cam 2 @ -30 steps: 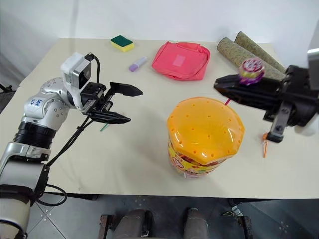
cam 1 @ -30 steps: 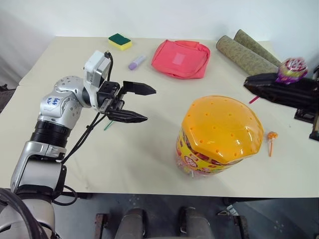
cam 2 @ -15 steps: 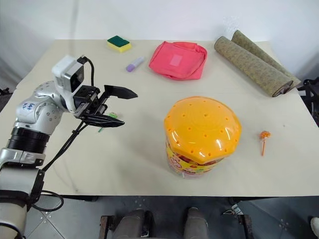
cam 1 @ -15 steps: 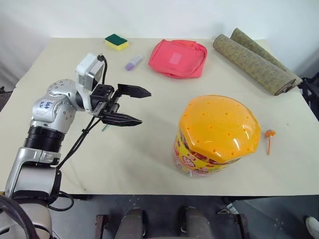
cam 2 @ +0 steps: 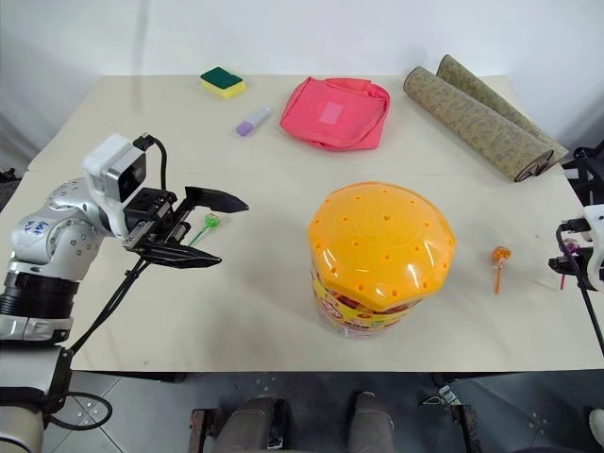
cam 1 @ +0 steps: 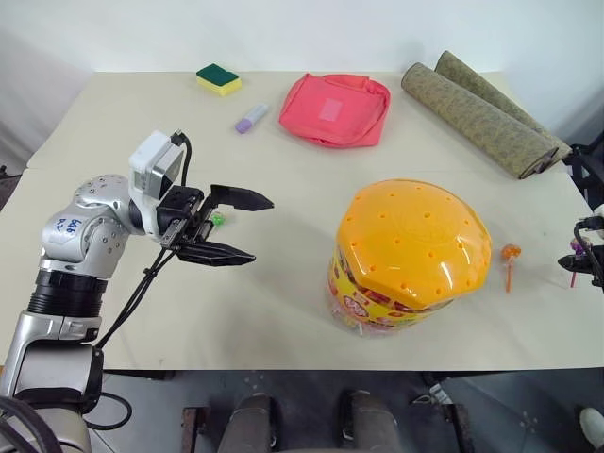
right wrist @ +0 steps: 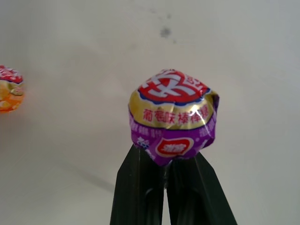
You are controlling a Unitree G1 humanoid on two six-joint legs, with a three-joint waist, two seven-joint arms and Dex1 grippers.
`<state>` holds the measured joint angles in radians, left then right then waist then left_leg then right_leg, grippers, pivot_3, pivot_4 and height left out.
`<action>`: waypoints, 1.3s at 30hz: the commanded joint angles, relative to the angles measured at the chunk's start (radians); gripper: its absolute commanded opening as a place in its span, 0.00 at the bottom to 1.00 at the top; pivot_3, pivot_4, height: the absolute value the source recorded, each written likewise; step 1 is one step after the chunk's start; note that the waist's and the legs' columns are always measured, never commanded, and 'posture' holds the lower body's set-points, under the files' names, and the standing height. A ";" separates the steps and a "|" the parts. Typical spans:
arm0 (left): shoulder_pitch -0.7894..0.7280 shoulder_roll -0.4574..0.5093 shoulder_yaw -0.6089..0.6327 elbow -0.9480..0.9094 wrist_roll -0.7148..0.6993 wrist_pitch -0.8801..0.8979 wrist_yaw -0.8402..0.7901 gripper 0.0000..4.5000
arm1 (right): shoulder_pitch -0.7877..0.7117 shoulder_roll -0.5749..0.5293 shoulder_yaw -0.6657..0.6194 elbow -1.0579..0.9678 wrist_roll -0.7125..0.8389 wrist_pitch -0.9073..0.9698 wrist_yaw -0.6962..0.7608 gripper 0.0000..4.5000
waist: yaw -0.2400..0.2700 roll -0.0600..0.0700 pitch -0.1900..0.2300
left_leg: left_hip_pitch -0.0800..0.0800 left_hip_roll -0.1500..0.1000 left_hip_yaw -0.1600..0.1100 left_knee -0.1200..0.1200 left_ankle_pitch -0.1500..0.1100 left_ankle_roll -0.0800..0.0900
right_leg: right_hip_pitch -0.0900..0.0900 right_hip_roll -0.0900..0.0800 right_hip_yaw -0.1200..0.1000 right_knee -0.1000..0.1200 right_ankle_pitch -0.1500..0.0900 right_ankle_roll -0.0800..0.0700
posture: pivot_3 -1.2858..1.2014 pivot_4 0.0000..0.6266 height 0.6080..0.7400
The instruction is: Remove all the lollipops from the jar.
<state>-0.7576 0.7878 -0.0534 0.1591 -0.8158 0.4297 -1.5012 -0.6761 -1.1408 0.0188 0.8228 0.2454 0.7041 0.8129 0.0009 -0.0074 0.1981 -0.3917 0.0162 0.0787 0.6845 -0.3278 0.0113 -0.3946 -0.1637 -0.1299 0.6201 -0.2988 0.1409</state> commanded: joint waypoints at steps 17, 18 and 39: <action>0.071 0.008 0.103 -0.094 0.073 0.085 0.093 1.00 | 0.201 -0.125 -0.227 -0.355 0.033 0.086 0.193 1.00 | 0.003 0.003 0.000 | 0.001 0.000 0.000 0.000 0.000 0.000 | 0.000 0.000 0.000 0.000 0.000 0.000 | 0.52 0.24 1.00; 0.072 0.009 0.106 -0.093 0.081 0.089 0.104 1.00 | 0.255 -0.137 -0.279 -0.430 0.053 0.089 0.213 1.00 | 0.004 0.003 0.000 | 0.000 0.000 0.000 0.000 0.000 0.000 | 0.000 0.000 0.000 0.000 0.000 0.000 | 0.52 0.24 1.00; 0.195 0.092 0.250 0.123 0.219 -0.062 0.092 1.00 | 0.884 0.064 -0.749 -0.891 0.183 -0.338 0.575 1.00 | 0.019 0.001 -0.001 | 0.003 0.000 0.000 -0.001 0.000 0.000 | 0.002 0.000 0.001 0.000 0.000 0.001 | 0.52 0.24 1.00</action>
<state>-0.5769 0.8500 0.1482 0.2634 -0.6045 0.4038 -1.3847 0.1939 -1.0959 -0.6800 -0.0822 0.4192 0.4162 1.3639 0.0195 -0.0064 0.1975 -0.3886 0.0163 0.0790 0.6838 -0.3278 0.0112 -0.3926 -0.1634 -0.1294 0.6201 -0.2985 0.1415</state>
